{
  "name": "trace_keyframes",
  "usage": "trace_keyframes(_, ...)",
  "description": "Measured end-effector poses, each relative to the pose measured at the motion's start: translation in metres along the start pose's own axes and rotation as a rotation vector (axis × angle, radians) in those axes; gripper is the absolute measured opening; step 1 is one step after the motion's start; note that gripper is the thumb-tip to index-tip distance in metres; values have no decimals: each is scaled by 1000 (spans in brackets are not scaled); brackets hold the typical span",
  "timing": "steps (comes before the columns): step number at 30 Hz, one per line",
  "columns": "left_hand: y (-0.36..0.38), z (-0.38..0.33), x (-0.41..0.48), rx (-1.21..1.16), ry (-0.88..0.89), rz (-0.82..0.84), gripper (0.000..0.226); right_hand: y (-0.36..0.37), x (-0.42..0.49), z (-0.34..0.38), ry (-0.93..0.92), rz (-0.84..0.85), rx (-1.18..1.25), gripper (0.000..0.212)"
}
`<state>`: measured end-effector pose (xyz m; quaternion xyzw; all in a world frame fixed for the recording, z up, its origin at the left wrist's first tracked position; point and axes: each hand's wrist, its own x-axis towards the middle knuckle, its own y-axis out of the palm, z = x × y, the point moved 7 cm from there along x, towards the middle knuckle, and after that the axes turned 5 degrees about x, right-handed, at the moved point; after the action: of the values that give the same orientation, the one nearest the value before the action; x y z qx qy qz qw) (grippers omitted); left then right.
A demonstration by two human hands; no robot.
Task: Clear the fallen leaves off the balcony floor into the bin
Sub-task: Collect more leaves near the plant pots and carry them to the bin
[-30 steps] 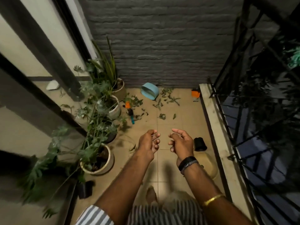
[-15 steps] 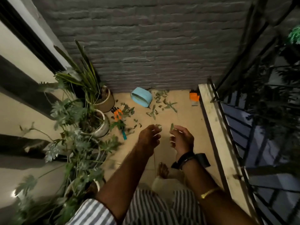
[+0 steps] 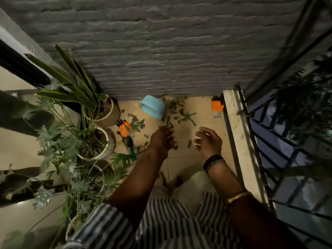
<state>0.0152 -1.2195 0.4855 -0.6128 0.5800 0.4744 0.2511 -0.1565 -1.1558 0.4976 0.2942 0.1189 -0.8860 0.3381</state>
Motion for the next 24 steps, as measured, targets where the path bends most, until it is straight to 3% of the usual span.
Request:
trace_keyframes(8, 50, -3, 65, -34, -25, -49, 21, 30, 82, 35, 82, 116, -39, 19)
trace_keyframes(13, 101, 38, 139, -235, -98, -124, 18, 33, 182, 23, 159, 253, -137, 16)
trace_keyframes(19, 146, 98, 256, -453, -145, -209, 16, 26, 291, -38, 175, 386, -359, 21)
trace_keyframes(24, 137, 167, 377, -513, -232, -285, 17, 20, 403, -142, 168, 400, -496, 20)
